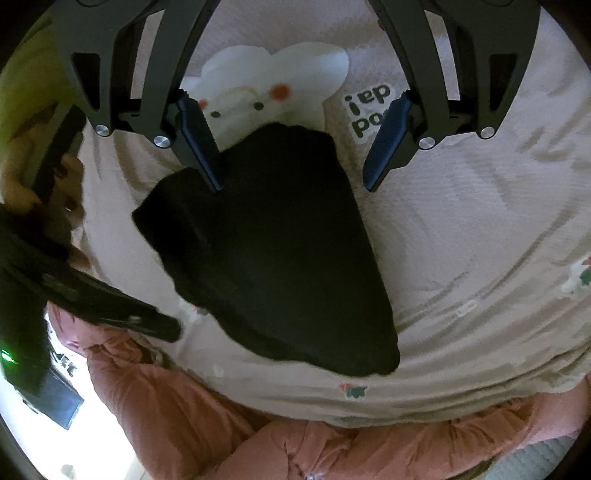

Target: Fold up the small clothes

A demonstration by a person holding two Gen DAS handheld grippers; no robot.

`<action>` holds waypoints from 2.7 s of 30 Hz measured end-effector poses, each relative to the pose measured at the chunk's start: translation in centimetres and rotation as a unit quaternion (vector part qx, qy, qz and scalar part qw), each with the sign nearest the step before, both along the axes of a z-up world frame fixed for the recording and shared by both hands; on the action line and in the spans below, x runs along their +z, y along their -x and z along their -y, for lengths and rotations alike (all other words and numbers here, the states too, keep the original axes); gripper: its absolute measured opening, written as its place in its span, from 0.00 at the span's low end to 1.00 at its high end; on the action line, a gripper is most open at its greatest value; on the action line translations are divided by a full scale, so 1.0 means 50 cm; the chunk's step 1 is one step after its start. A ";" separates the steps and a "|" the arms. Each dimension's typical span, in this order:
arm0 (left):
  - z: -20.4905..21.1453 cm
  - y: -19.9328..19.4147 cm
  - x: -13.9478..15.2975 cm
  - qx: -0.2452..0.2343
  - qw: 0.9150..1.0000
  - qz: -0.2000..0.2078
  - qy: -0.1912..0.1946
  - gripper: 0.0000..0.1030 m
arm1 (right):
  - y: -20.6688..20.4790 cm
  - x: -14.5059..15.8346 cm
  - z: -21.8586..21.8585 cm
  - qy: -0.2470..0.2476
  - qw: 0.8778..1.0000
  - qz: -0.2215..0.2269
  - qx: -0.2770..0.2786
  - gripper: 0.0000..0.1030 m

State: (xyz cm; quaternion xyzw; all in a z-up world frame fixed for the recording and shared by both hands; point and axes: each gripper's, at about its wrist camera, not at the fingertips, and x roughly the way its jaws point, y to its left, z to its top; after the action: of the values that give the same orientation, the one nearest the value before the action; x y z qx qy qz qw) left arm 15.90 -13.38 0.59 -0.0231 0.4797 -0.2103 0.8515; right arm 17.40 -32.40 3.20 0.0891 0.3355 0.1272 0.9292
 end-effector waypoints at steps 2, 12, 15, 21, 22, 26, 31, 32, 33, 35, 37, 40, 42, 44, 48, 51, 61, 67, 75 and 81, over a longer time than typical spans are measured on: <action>-0.004 0.013 0.016 0.001 1.000 0.011 0.002 0.77 | 0.032 0.022 0.006 -0.008 1.000 0.022 -0.007 0.81; -0.025 0.085 0.093 0.011 0.997 0.074 -0.001 0.91 | 0.177 0.093 0.019 -0.028 0.995 0.092 -0.017 0.95; -0.032 0.107 0.110 0.018 0.996 0.090 -0.006 0.91 | 0.206 0.095 0.016 -0.017 0.995 0.099 -0.023 0.95; -0.060 0.146 0.133 0.034 0.993 0.114 -0.009 0.91 | 0.262 0.088 0.000 0.011 0.993 0.115 -0.039 0.95; -0.064 0.151 0.134 0.036 0.993 0.116 -0.009 0.91 | 0.271 0.085 -0.003 0.016 0.992 0.117 -0.042 0.95; -0.081 0.171 0.134 0.041 0.992 0.121 -0.016 0.91 | 0.298 0.075 -0.014 0.030 0.991 0.120 -0.046 0.95; -0.103 0.196 0.123 0.052 0.991 0.121 -0.020 0.91 | 0.331 0.051 -0.038 0.056 0.990 0.121 -0.054 0.95; -0.107 0.200 0.120 0.053 0.991 0.120 -0.021 0.91 | 0.339 0.043 -0.045 0.065 0.989 0.122 -0.058 0.95; -0.110 0.205 0.115 0.055 0.991 0.118 -0.022 0.91 | 0.344 0.036 -0.050 0.071 0.988 0.122 -0.063 0.95; -0.117 0.213 0.103 0.058 0.992 0.114 -0.024 0.91 | 0.356 0.016 -0.062 0.083 0.987 0.119 -0.068 0.95; -0.123 0.220 0.088 0.061 0.992 0.110 -0.028 0.91 | 0.363 -0.003 -0.072 0.094 0.987 0.112 -0.073 0.95; -0.128 0.228 0.063 0.066 0.992 0.100 -0.032 0.91 | 0.365 -0.036 -0.080 0.092 0.989 0.088 -0.075 0.95; -0.131 0.231 0.047 0.065 0.993 0.093 -0.033 0.91 | 0.361 -0.056 -0.083 0.092 0.991 0.068 -0.076 0.95; -0.135 0.231 0.032 0.069 0.993 0.085 -0.038 0.91 | 0.355 -0.079 -0.083 0.092 0.991 0.048 -0.082 0.95; -0.140 0.233 0.013 0.073 0.993 0.080 -0.040 0.91 | 0.357 -0.100 -0.087 0.103 0.990 0.039 -0.089 0.95; -0.145 0.231 0.002 0.079 0.993 0.077 -0.039 0.91 | 0.357 -0.109 -0.089 0.115 0.988 0.037 -0.097 0.95; -0.149 0.227 -0.012 0.086 0.993 0.072 -0.047 0.91 | 0.355 -0.129 -0.088 0.117 0.988 0.024 -0.098 0.95; -0.148 0.230 -0.014 0.088 0.992 0.071 -0.054 0.91 | 0.358 -0.128 -0.093 0.119 0.988 0.025 -0.095 0.95; -0.147 0.234 -0.010 0.089 0.992 0.074 -0.058 0.91 | 0.360 -0.126 -0.094 0.118 0.988 0.026 -0.093 0.95; -0.147 0.234 -0.008 0.092 0.991 0.074 -0.063 0.91 | 0.362 -0.125 -0.094 0.118 0.988 0.026 -0.096 0.95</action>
State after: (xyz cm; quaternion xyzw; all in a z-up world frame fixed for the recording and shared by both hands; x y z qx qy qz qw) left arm 4.22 -6.03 0.19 0.0019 0.4235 -0.1014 0.9002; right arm -0.68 -27.70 -3.07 0.0077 0.3137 -0.0004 0.9495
